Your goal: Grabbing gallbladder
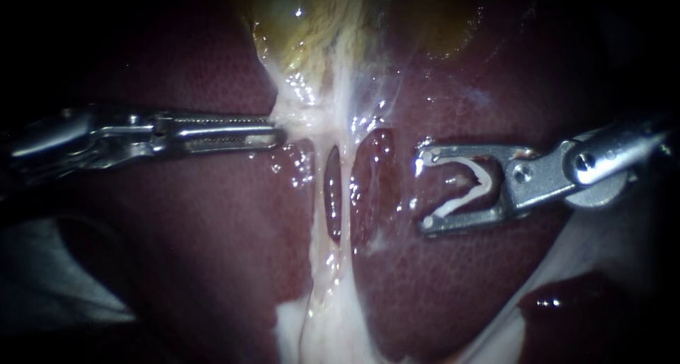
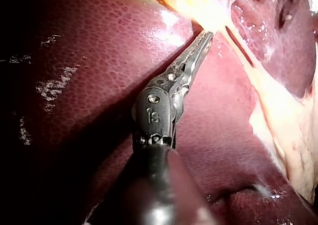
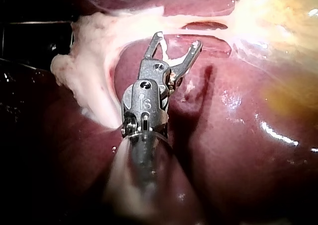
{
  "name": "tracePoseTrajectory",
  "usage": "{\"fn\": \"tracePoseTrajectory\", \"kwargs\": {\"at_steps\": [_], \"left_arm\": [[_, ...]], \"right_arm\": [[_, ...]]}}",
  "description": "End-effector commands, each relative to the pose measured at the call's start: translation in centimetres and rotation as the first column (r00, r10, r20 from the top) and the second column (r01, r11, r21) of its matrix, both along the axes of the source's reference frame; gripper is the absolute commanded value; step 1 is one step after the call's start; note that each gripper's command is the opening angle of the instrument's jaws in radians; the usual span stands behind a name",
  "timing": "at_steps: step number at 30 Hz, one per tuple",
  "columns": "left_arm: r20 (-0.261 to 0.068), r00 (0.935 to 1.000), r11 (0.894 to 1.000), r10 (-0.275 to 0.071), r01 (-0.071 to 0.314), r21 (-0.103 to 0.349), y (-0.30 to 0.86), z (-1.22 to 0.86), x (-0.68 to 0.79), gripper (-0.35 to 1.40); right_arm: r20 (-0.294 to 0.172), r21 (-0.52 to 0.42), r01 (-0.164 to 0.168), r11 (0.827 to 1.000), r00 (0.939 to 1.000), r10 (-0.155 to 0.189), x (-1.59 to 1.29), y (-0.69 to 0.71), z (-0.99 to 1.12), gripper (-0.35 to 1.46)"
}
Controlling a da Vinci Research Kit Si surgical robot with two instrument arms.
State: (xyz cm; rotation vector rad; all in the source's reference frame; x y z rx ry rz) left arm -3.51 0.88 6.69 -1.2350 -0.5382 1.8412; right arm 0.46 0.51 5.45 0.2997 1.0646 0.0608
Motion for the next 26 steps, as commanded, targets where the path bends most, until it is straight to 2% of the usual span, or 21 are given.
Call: {"fn": "tracePoseTrajectory", "kwargs": {"at_steps": [1, 3, 6, 8, 10, 14, 18, 26], "left_arm": [[0.007, 1.0, 1.0, 0.002, -0.002, 0.008, 0.02, -0.07, 0.0, -0.35], [0.009, 1.0, 1.0, 0.0, 0.0, 0.022, 0.07, -0.22, 0.01, -0.35], [0.013, 0.9999, 0.999, 0.004, -0.005, 0.037, 0.2, -0.44, 0.06, -0.35], [0.026, 0.9996, 0.999, 0.004, -0.006, 0.046, 0.31, -0.57, 0.12, -0.35], [0.029, 0.9995, 0.999, -0.009, 0.007, 0.049, 0.41, -0.65, 0.19, -0.35], [0.024, 0.9995, 0.999, -0.021, 0.02, 0.039, 0.53, -0.69, 0.32, -0.35], [0.022, 0.9995, 0.999, -0.023, 0.022, 0.04, 0.55, -0.68, 0.38, -0.35], [0.022, 0.9995, 0.999, -0.024, 0.023, 0.039, 0.55, -0.67, 0.36, -0.35]], "right_arm": [[0.0, 0.0, 0.0, 1.0, 1.0, 0.0, 0.0, 0.0, 0.0, 0.5], [0.0, 0.0, 0.0, 1.0, 1.0, 0.0, 0.0, 0.0, 0.0, 0.5], [0.0, 0.0, 0.0, 1.0, 1.0, 0.0, 0.0, 0.0, 0.0, 0.5], [0.0, 0.0, 0.0, 1.0, 1.0, 0.0, 0.0, 0.0, 0.0, 0.5], [0.0, 0.0, 0.0, 1.0, 1.0, 0.0, 0.0, 0.0, 0.0, 0.5], [0.0, 0.0, 0.0, 1.0, 1.0, 0.0, 0.0, 0.0, 0.0, 0.5], [0.0, 0.0, 0.0, 1.0, 1.0, 0.0, -0.01, 0.0, -0.01, 0.5], [0.0, 0.001, 0.0, 1.0, 1.0, 0.0, -0.01, 0.01, -0.01, 0.5]]}}
